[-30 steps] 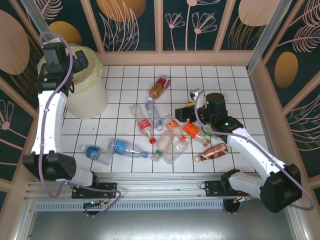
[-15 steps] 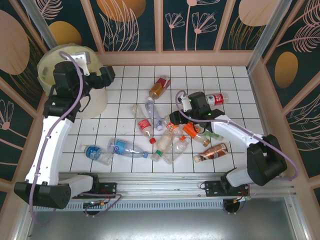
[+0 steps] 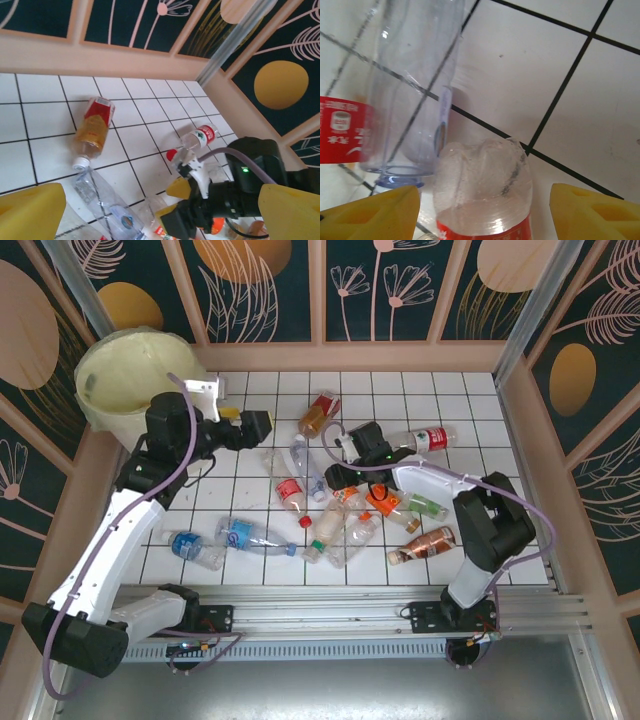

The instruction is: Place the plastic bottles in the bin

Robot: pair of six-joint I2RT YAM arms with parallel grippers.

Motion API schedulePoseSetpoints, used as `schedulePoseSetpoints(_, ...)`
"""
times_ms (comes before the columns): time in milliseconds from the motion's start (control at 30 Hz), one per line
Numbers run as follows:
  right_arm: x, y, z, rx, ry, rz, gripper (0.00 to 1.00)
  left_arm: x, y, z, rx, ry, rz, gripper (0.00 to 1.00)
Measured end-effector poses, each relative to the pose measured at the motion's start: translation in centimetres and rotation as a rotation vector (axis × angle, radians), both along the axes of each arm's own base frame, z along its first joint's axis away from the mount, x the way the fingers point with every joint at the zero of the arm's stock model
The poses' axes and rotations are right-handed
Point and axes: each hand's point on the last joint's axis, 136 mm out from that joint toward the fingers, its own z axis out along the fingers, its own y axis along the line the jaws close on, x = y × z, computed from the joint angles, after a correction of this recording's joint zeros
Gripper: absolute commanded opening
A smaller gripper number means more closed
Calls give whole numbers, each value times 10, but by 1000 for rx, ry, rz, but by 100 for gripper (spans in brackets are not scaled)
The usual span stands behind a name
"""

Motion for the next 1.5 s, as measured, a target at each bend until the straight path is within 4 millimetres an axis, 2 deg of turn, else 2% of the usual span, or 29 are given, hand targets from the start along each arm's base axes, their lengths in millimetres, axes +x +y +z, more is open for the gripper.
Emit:
schedulePoseSetpoints(200, 5, -1, -15, -49, 15, -1, 70, -2, -7, -4, -26, -2, -36, 99)
schedulePoseSetpoints(367, 4, -2, -27, -67, 35, 6, 70, 1, -9, 1, -39, -20, -36, 99)
schedulePoseSetpoints(700, 6, 4, -38, -72, 58, 21, 69, 4, -10, 1, -49, -19, -32, 99)
schedulePoseSetpoints(867, 9, 7, -41, -68, 63, 31, 61, 6, -10, -3, -49, -12, -31, 99)
schedulePoseSetpoints(1300, 15, 16, -32, -37, 41, 47, 52, 14, -14, -18, -51, 8, -33, 99)
schedulePoseSetpoints(1500, 32, 18, -16, 1, -4, 32, 49, 15, -18, -27, -62, 40, -50, 99)
